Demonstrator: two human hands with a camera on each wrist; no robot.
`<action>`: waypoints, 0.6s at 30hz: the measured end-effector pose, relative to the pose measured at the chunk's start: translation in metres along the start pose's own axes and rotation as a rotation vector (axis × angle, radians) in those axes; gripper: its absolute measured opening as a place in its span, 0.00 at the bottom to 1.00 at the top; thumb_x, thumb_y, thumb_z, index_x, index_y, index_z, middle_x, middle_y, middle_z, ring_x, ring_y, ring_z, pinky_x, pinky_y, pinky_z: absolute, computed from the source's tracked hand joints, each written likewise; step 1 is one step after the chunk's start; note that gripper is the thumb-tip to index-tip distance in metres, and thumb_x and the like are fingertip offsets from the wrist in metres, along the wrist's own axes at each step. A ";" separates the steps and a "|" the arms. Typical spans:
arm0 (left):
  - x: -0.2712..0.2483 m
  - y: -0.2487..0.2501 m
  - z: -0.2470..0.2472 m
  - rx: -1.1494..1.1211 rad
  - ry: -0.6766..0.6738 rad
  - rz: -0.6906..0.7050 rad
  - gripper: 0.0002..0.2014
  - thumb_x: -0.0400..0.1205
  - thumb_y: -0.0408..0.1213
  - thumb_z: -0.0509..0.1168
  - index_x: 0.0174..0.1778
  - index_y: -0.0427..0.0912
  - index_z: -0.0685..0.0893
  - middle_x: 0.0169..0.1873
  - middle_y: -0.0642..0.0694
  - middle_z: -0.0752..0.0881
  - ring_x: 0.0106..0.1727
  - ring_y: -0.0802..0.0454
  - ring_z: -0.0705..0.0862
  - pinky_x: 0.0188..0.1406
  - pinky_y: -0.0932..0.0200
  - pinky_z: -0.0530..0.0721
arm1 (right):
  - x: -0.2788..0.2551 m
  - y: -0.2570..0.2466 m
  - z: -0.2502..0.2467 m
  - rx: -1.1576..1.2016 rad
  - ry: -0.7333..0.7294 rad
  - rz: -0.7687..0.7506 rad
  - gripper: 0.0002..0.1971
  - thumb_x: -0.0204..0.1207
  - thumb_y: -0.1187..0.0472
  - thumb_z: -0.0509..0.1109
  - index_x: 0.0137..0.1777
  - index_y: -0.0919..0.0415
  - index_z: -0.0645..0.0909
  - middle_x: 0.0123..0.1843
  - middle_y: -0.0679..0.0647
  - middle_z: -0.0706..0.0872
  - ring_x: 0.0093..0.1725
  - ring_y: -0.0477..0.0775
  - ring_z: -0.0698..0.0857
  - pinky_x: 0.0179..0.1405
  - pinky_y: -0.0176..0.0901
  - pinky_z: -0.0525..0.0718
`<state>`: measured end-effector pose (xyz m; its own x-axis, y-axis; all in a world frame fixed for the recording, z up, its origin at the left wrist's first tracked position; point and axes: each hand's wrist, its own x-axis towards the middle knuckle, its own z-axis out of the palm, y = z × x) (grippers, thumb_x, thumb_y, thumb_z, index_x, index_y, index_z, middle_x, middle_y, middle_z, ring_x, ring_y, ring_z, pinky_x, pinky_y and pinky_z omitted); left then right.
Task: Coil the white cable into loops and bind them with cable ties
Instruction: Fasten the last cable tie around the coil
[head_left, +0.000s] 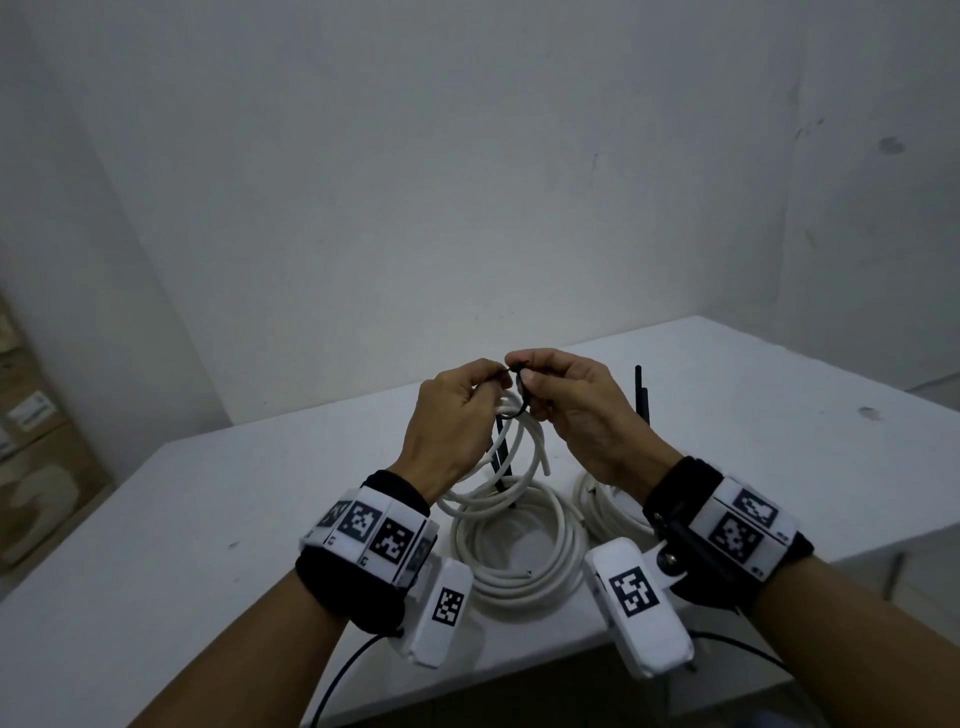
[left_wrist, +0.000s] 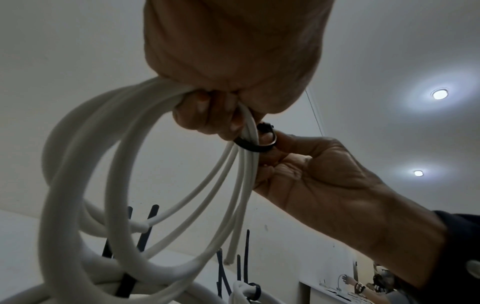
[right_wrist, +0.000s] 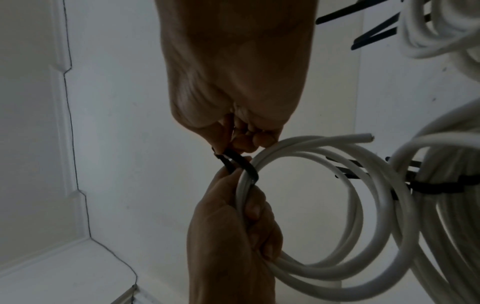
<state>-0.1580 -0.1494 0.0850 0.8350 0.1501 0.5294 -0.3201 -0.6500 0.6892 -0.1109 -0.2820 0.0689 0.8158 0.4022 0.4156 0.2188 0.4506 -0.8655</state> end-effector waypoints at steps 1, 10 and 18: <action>-0.001 -0.001 0.001 -0.003 -0.003 0.005 0.13 0.82 0.34 0.59 0.42 0.48 0.89 0.33 0.48 0.88 0.37 0.43 0.84 0.39 0.43 0.83 | 0.000 0.001 0.000 -0.016 -0.010 0.003 0.10 0.79 0.74 0.61 0.51 0.65 0.83 0.33 0.50 0.85 0.31 0.43 0.81 0.34 0.33 0.75; 0.004 0.002 -0.006 -0.055 -0.030 -0.050 0.13 0.82 0.32 0.61 0.38 0.47 0.89 0.28 0.58 0.87 0.31 0.66 0.82 0.35 0.66 0.76 | 0.004 -0.003 0.007 -0.279 0.063 -0.187 0.03 0.77 0.72 0.69 0.44 0.66 0.80 0.33 0.58 0.84 0.26 0.42 0.81 0.25 0.28 0.76; 0.000 0.002 -0.015 -0.084 -0.139 -0.068 0.11 0.86 0.46 0.58 0.62 0.59 0.80 0.34 0.53 0.86 0.20 0.64 0.73 0.23 0.67 0.69 | 0.019 -0.004 0.003 -0.569 0.076 -0.327 0.04 0.78 0.64 0.69 0.44 0.65 0.79 0.38 0.60 0.84 0.35 0.62 0.80 0.25 0.32 0.77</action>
<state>-0.1654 -0.1393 0.0934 0.9081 0.0837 0.4103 -0.2917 -0.5766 0.7632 -0.0977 -0.2738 0.0813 0.6898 0.2495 0.6796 0.6938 0.0403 -0.7190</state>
